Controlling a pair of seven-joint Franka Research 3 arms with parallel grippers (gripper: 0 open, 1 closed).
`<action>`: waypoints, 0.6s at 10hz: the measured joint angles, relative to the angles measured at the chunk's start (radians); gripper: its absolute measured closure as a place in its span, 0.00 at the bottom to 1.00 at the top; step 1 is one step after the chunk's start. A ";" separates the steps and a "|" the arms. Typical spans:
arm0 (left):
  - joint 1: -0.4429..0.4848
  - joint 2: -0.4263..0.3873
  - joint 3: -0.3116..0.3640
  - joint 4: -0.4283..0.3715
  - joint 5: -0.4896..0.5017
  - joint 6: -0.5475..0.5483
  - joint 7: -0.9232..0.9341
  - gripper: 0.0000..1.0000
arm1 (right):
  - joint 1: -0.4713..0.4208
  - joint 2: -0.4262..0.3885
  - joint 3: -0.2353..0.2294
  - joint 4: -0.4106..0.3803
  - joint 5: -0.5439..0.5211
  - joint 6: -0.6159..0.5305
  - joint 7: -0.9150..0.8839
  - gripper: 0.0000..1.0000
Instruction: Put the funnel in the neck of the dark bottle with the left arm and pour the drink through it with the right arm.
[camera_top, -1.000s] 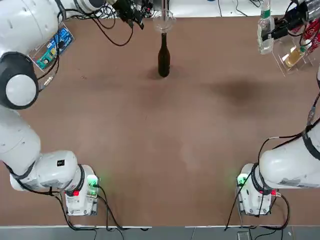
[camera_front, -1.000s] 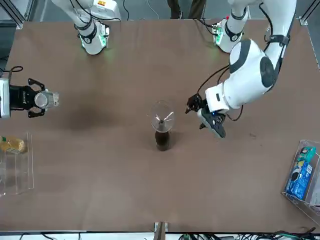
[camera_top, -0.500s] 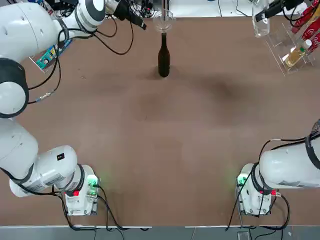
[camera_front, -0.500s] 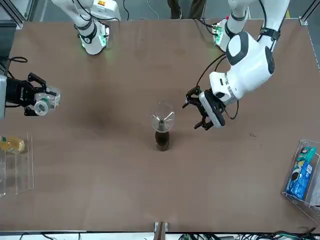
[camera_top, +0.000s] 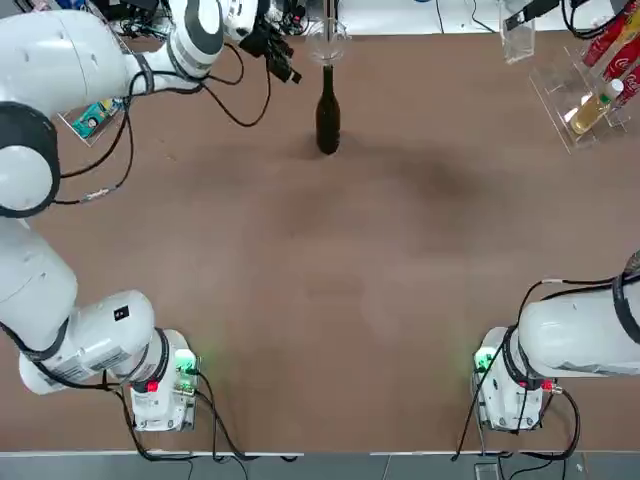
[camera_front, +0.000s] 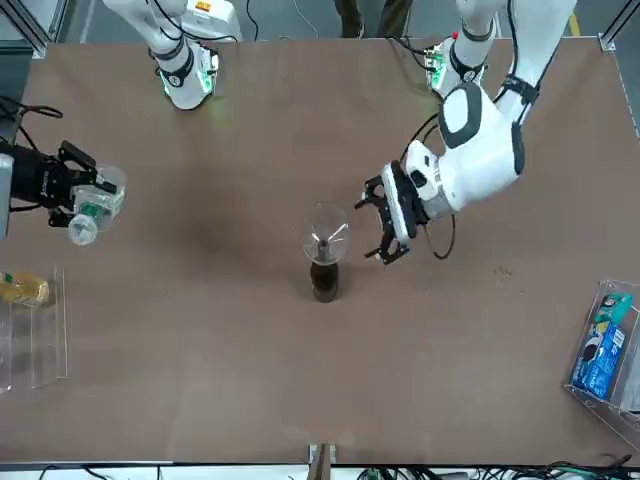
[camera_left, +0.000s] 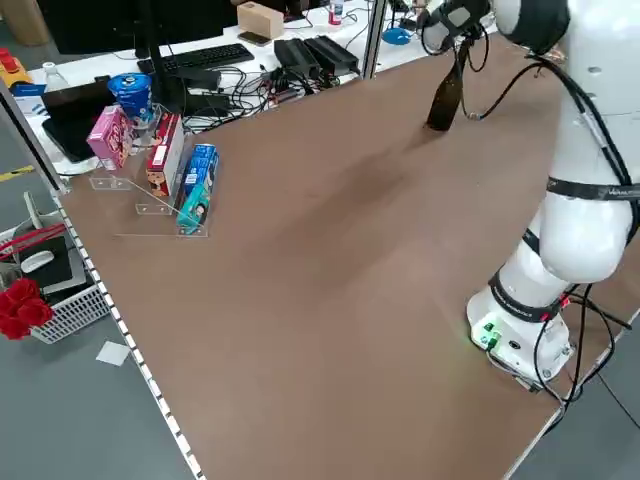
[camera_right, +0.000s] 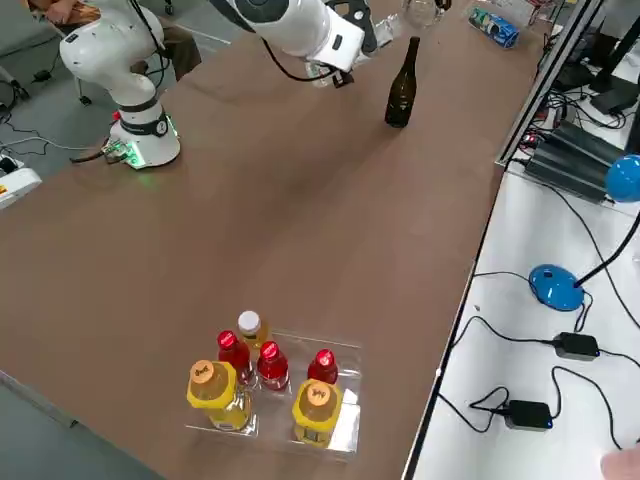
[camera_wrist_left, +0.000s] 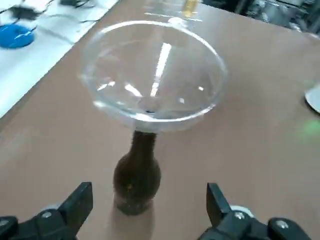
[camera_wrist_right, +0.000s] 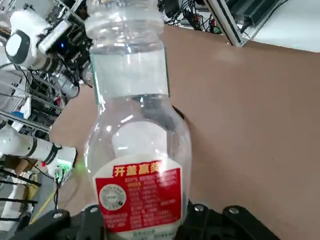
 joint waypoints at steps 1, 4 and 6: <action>0.001 0.057 -0.019 0.014 -0.002 0.001 0.120 0.00 | 0.000 -0.013 0.012 0.000 -0.007 0.011 0.033 0.56; 0.043 0.354 -0.129 0.082 -0.023 0.001 0.596 0.00 | 0.001 -0.062 0.071 0.000 -0.050 0.072 0.139 0.56; 0.051 0.452 -0.159 0.119 -0.074 -0.018 0.673 0.00 | 0.001 -0.092 0.111 0.000 -0.084 0.104 0.218 0.56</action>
